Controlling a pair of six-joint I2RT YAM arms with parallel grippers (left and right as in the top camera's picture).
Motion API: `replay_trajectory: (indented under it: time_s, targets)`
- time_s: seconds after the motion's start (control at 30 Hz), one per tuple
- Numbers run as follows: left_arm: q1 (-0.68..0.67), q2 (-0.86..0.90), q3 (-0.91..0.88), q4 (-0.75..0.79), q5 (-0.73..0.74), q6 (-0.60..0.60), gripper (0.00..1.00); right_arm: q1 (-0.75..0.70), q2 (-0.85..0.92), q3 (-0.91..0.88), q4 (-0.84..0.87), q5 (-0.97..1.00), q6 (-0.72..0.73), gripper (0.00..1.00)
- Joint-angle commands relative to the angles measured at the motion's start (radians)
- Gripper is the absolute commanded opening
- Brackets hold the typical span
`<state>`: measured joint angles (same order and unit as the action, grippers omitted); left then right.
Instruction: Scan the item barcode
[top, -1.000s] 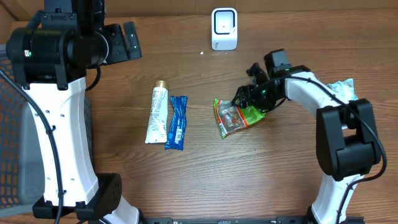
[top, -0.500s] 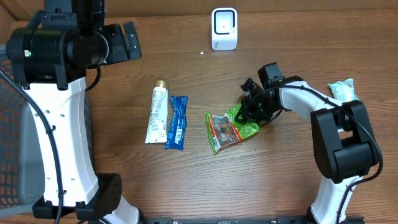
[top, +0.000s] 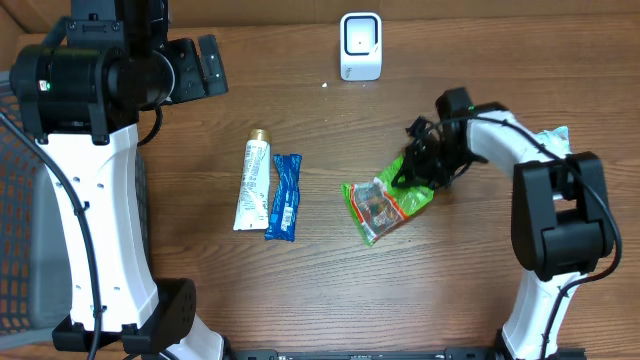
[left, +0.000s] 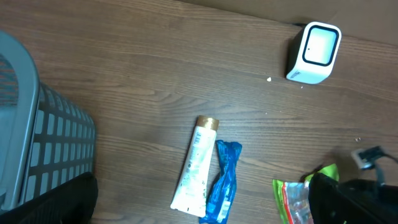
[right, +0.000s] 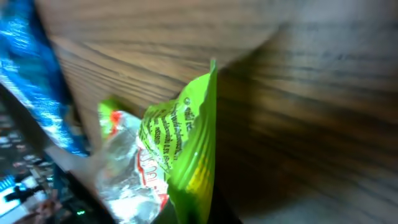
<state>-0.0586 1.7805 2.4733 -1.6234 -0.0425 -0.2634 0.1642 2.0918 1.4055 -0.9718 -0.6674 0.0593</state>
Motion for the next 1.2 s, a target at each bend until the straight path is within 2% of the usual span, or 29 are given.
replay_trajectory:
  time_s: [0.0, 0.1, 0.3, 0.53, 0.7, 0.73, 0.77, 0.8, 0.83, 0.87, 0.9, 0.93, 1.03, 1.17]
  targets:
    - [-0.001, -0.002, -0.003, 0.004, -0.01, -0.014, 1.0, -0.012, -0.004, 0.1, -0.068, -0.145, -0.015, 0.04]
    - [-0.001, -0.002, -0.003, 0.003, -0.01, -0.014, 1.0, -0.021, -0.019, 0.171, -0.167, -0.278, -0.085, 0.04]
    - [-0.001, -0.002, -0.003, 0.003, -0.01, -0.014, 1.0, -0.05, -0.077, 0.209, -0.185, -0.37, -0.055, 0.04]
    - [-0.001, -0.002, -0.003, 0.003, -0.01, -0.014, 1.0, -0.074, -0.079, 0.19, -0.167, -0.269, 0.008, 0.04]
    - [-0.001, -0.002, -0.003, 0.004, -0.01, -0.014, 1.0, -0.066, -0.079, 0.144, -0.068, -0.005, 0.091, 0.04]
    - [-0.001, -0.002, -0.003, 0.003, -0.01, -0.014, 1.0, -0.064, -0.079, 0.133, -0.052, 0.036, 0.09, 0.11]
    - [-0.001, -0.002, -0.003, 0.004, -0.01, -0.014, 1.0, -0.061, -0.079, 0.122, -0.037, 0.098, 0.086, 0.22]
    - [-0.001, -0.002, -0.003, 0.004, -0.01, -0.014, 1.0, -0.059, -0.079, 0.115, -0.027, 0.164, 0.057, 0.38]
    - [-0.001, -0.002, -0.003, 0.004, -0.01, -0.014, 1.0, -0.058, -0.079, 0.111, -0.024, 0.214, 0.024, 0.6]
    - [-0.001, -0.002, -0.003, 0.004, -0.01, -0.014, 1.0, -0.059, -0.079, 0.111, -0.024, 0.26, -0.013, 0.74]
    - [-0.001, -0.002, -0.003, 0.003, -0.01, -0.014, 0.99, -0.059, -0.079, 0.11, -0.024, 0.292, -0.042, 0.82]
    - [-0.001, -0.002, -0.003, 0.003, -0.01, -0.014, 1.0, -0.059, -0.079, 0.11, -0.024, 0.31, -0.076, 0.88]
    - [-0.001, -0.002, -0.003, 0.004, -0.01, -0.014, 1.0, -0.062, -0.078, 0.11, -0.026, 0.311, -0.157, 0.95]
    - [-0.001, -0.002, -0.003, 0.004, -0.01, -0.014, 1.0, -0.062, -0.072, 0.088, -0.025, 0.311, -0.189, 0.97]
